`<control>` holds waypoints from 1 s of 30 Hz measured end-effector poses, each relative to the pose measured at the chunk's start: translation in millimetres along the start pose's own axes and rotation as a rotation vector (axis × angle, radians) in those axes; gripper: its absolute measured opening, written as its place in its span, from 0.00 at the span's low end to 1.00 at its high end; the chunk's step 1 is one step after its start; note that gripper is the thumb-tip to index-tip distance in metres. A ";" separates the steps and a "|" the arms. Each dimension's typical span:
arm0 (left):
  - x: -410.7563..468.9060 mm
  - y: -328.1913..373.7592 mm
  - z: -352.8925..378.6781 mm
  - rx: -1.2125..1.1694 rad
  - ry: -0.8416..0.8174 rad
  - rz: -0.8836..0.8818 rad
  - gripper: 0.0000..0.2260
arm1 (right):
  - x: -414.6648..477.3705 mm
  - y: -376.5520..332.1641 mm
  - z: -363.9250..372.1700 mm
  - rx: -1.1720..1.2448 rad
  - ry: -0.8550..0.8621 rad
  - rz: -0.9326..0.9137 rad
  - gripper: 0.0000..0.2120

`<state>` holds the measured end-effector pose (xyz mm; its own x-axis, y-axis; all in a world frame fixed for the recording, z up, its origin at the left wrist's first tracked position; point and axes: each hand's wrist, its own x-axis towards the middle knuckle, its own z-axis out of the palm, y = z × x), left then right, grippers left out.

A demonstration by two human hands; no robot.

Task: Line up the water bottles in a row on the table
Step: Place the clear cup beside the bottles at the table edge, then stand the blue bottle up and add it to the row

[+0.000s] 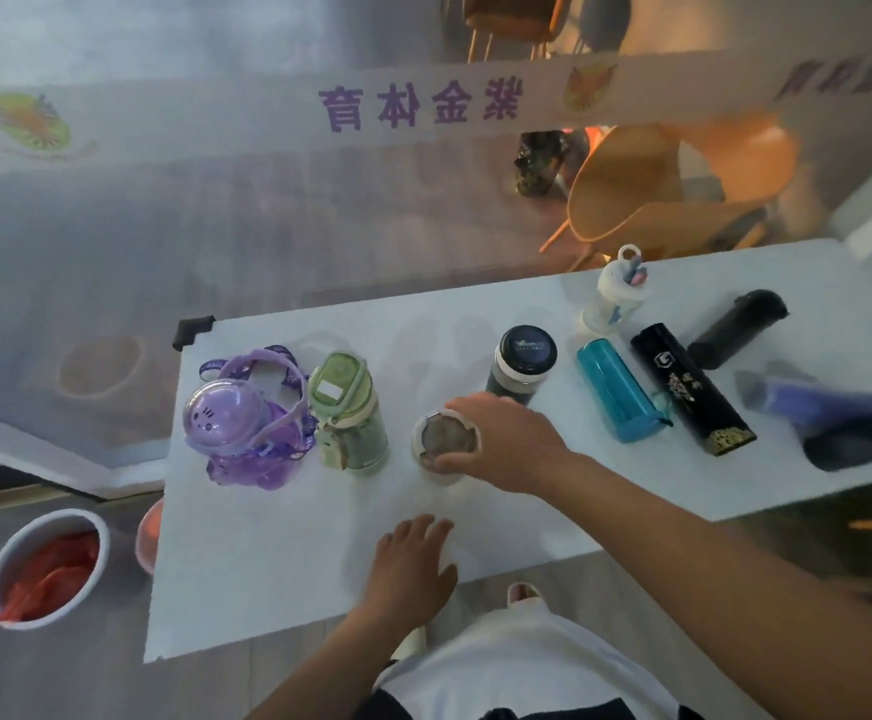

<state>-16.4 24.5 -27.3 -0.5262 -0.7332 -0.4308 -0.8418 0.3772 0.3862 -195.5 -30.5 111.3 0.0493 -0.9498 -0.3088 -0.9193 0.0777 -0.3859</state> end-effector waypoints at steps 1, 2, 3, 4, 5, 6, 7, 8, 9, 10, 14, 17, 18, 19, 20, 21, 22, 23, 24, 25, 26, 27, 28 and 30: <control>2.3 5.2 1.0 0.009 -0.012 0.052 0.26 | -8.6 7.1 -3.2 0.046 0.032 0.047 0.31; 5.6 11.4 2.4 0.021 -0.024 0.101 0.26 | -18.7 16.8 -6.3 0.089 0.064 0.105 0.33; 10.1 18.8 3.6 0.040 -0.035 0.150 0.26 | -30.1 29.2 -8.8 0.125 0.095 0.170 0.34; 15.5 26.3 5.3 0.064 -0.043 0.197 0.26 | -42.3 43.0 -11.1 0.148 0.126 0.238 0.34; 21.2 33.8 7.7 0.087 -0.051 0.239 0.26 | -54.9 58.6 -12.4 0.163 0.152 0.306 0.33; 26.9 41.4 10.3 0.109 -0.057 0.270 0.27 | -67.2 75.2 -13.0 0.175 0.174 0.368 0.33; 31.6 48.6 12.4 0.133 -0.059 0.291 0.28 | -78.7 91.5 -13.6 0.187 0.193 0.422 0.32; 36.4 55.2 14.8 0.159 -0.052 0.309 0.29 | -88.6 107.4 -13.7 0.196 0.209 0.469 0.32; 40.2 61.5 16.6 0.184 -0.037 0.322 0.30 | -96.7 122.8 -13.5 0.193 0.227 0.507 0.32; 43.7 68.0 17.7 0.204 -0.026 0.323 0.31 | -102.7 137.7 -12.8 0.182 0.245 0.537 0.33; 56.4 84.9 25.5 0.236 -0.014 0.249 0.34 | -106.9 186.9 -6.2 0.168 0.302 0.597 0.36; 62.5 92.9 29.8 0.245 0.010 0.161 0.34 | -93.6 213.9 2.0 0.203 0.288 0.610 0.38; 62.0 95.6 30.5 0.248 -0.004 0.122 0.34 | -87.3 221.3 4.3 0.209 0.277 0.606 0.39; 60.9 98.2 30.6 0.249 0.000 0.085 0.33 | -80.7 227.8 6.5 0.208 0.270 0.599 0.39; 60.0 100.5 31.6 0.233 0.004 0.048 0.33 | -74.3 233.1 7.5 0.206 0.273 0.587 0.39; 59.7 101.9 35.3 0.210 -0.015 0.007 0.34 | -67.4 238.2 8.0 0.208 0.287 0.570 0.39; 59.1 103.8 38.7 0.197 -0.011 -0.035 0.35 | -60.5 243.0 8.4 0.210 0.309 0.547 0.38; 58.9 103.6 46.5 0.195 0.017 -0.069 0.37 | -54.0 247.4 9.0 0.212 0.325 0.526 0.38; 57.3 105.4 50.5 0.200 0.041 -0.098 0.37 | -48.0 251.4 10.0 0.214 0.334 0.514 0.38; 55.9 107.9 54.4 0.196 0.053 -0.122 0.38 | -42.4 255.4 11.9 0.215 0.340 0.508 0.39; 54.7 109.7 60.9 0.185 0.071 -0.145 0.37 | -37.1 259.3 14.6 0.211 0.342 0.502 0.39; 53.1 114.1 63.8 0.186 0.083 -0.165 0.37 | -32.9 262.3 17.1 0.205 0.340 0.496 0.39; 51.8 118.3 67.7 0.183 0.081 -0.191 0.37 | -29.7 264.5 19.0 0.205 0.333 0.491 0.39; 49.2 126.9 73.1 0.156 0.083 -0.263 0.38 | -25.1 268.2 21.7 0.223 0.310 0.474 0.37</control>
<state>-158.0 77.6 -59.1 -0.2812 -0.8587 -0.4285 -0.9596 0.2456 0.1377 -434.8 20.7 -3.3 -0.4926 -0.8374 -0.2369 -0.7075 0.5438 -0.4513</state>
